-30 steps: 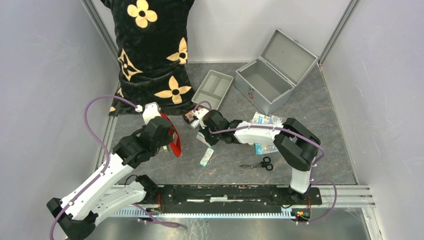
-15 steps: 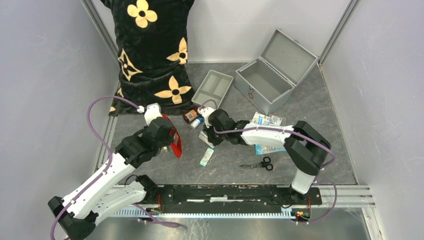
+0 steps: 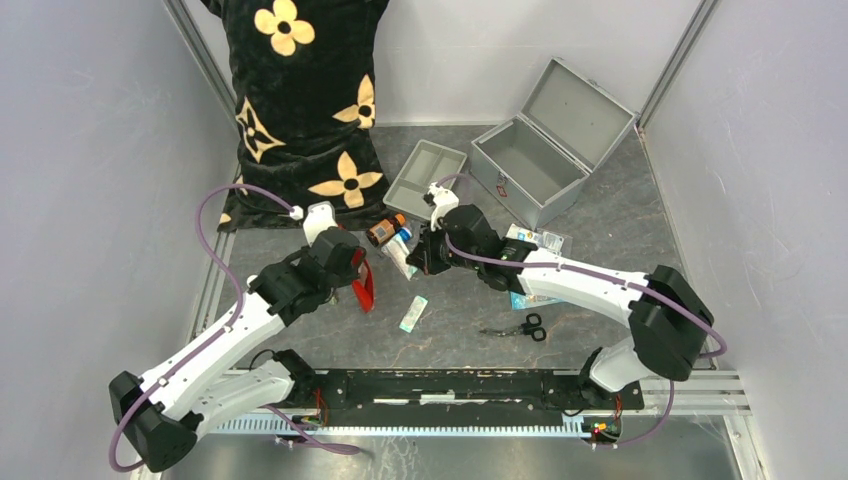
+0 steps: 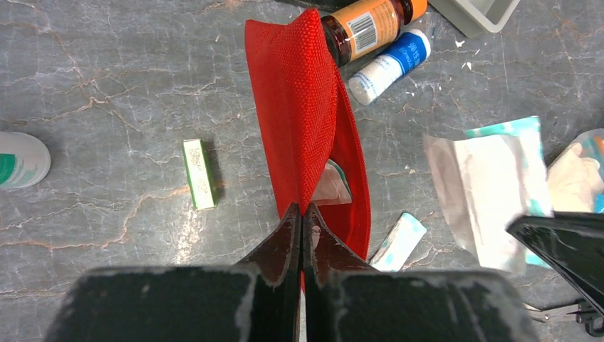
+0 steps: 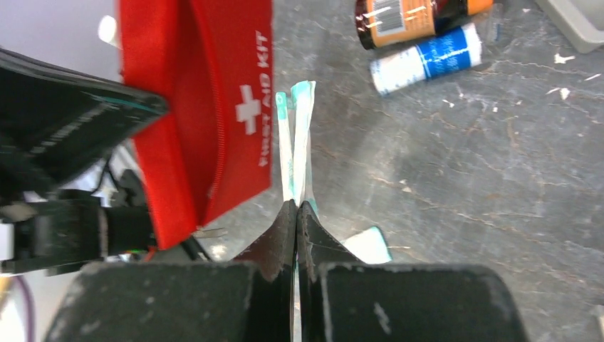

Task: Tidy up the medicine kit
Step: Place the medical item at the medicine pouch.

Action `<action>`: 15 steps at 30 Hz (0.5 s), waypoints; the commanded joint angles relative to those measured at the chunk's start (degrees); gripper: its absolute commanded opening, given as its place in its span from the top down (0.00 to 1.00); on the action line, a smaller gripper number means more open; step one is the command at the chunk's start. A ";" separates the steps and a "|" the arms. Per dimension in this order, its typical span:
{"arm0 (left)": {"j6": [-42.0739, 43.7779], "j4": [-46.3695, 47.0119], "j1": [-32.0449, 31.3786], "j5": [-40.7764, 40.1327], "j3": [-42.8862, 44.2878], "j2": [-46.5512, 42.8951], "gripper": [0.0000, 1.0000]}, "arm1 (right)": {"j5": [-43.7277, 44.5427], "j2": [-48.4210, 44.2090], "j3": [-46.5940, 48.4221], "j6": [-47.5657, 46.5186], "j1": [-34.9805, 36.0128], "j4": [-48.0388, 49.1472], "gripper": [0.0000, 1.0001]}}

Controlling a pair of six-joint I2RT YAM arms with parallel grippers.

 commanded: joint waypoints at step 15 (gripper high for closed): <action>-1.92 6.02 -0.23 1.67 -0.88 1.25 0.98 | -7.85 1.75 0.84 14.81 2.60 14.42 1.00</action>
